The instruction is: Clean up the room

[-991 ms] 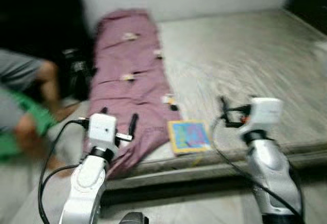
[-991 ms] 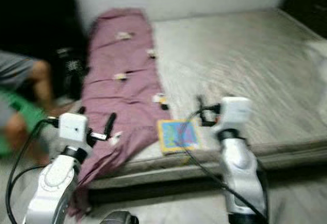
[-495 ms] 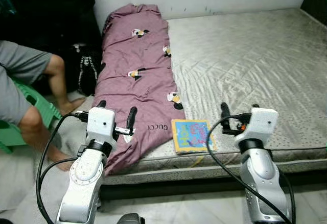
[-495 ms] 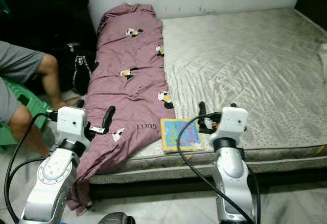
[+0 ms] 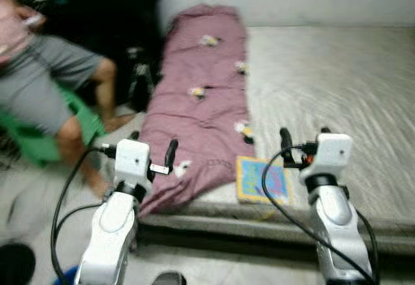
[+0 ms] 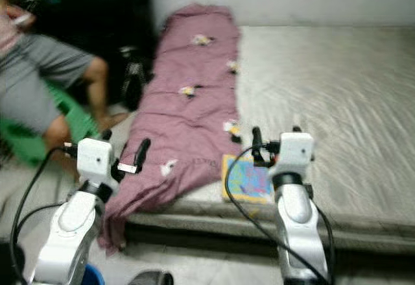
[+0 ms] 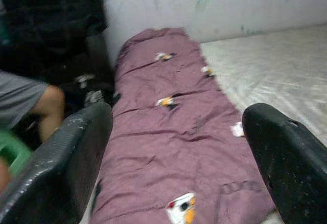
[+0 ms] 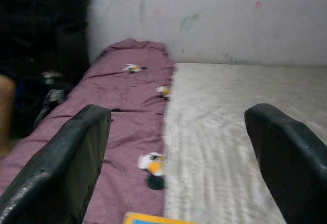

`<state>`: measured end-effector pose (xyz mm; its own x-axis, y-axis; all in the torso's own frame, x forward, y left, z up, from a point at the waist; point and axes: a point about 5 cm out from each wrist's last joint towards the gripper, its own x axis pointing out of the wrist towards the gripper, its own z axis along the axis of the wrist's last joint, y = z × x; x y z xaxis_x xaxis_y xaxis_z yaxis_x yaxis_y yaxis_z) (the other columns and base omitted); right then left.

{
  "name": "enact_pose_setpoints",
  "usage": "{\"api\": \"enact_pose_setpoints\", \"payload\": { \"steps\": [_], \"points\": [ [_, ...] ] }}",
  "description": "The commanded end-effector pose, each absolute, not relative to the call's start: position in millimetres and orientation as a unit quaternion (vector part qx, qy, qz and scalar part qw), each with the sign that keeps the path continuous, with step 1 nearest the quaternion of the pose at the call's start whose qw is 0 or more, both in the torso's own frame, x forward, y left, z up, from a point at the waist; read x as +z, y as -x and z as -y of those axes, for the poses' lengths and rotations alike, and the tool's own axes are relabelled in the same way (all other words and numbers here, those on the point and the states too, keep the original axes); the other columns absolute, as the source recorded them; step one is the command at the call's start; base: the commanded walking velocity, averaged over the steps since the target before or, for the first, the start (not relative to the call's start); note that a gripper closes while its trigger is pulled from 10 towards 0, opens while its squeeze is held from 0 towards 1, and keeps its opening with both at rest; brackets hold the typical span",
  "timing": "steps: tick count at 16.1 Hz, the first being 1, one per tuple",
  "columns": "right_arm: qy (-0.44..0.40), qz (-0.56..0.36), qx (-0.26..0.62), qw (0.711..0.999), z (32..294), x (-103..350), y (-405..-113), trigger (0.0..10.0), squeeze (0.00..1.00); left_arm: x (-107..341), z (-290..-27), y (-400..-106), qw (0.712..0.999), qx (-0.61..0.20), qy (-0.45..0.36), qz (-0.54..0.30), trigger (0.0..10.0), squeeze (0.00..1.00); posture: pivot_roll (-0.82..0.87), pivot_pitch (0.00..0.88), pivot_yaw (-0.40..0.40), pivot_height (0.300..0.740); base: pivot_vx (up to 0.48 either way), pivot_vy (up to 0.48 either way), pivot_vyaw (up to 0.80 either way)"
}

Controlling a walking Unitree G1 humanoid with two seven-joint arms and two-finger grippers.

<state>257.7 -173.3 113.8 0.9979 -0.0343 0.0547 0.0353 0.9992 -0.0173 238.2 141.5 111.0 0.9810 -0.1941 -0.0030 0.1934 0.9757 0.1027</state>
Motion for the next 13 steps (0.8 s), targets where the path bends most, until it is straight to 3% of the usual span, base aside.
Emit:
{"api": "enact_pose_setpoints", "payload": {
  "steps": [1, 13],
  "points": [
    [0.0, 0.024, -0.011, 1.0, 169.2, 111.6, -257.2, 10.0, 0.0, 112.8, -143.0, -240.2, 0.994, -0.099, -0.051, 0.008, 10.0, 0.0, -0.01, 0.0, 0.02, 0.74, 0.0, 0.0, 0.0],
    [-0.004, 0.023, -0.025, 0.999, 174.4, 112.4, -258.0, 10.0, 0.0, 112.0, -140.8, -241.1, 0.993, -0.104, -0.05, 0.008, 10.0, 0.0, -0.02, 0.0, 0.028, 0.74, 0.318, 0.0, 0.0]
  ]
}}
